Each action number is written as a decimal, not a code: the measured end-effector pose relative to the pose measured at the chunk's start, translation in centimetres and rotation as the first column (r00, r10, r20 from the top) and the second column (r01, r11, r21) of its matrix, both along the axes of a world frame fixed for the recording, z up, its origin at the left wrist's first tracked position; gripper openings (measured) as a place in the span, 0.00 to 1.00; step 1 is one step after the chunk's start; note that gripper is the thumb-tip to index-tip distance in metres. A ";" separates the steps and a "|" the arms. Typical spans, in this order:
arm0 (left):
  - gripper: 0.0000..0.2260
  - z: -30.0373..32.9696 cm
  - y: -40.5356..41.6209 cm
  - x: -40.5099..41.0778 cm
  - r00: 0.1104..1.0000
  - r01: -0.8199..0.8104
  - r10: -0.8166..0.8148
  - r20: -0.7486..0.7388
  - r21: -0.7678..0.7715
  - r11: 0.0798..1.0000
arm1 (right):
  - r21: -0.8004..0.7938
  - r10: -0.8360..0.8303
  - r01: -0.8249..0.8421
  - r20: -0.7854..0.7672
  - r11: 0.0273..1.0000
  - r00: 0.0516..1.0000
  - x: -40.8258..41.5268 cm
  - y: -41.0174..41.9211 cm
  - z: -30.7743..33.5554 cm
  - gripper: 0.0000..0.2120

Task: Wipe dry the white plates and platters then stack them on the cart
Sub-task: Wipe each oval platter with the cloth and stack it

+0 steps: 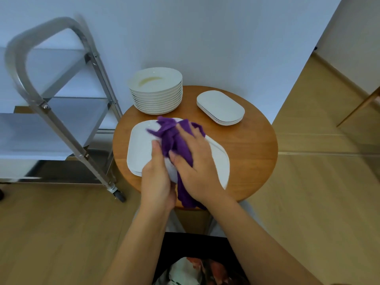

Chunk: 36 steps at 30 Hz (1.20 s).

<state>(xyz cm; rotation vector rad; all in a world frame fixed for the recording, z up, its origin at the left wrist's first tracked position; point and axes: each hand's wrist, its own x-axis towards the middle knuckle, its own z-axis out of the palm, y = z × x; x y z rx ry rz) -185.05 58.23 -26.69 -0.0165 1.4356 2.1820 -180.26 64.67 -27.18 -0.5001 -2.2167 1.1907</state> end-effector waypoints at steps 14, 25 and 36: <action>0.12 3.1 1.4 0.1 0.999 0.024 -0.029 0.041 0.114 0.993 | 0.263 -0.258 0.295 -0.165 0.919 0.952 3.4 2.8 -3.0 0.23; 0.21 0.5 -0.7 -2.4 0.980 0.200 -0.195 0.046 -0.203 0.958 | -0.871 -0.168 0.142 0.070 0.470 0.983 3.7 5.1 0.1 0.07; 0.11 -0.3 -0.2 -0.5 0.942 0.328 -0.334 -0.037 -0.115 0.938 | 0.113 -0.401 0.413 -0.113 0.904 0.909 2.1 6.0 1.8 0.19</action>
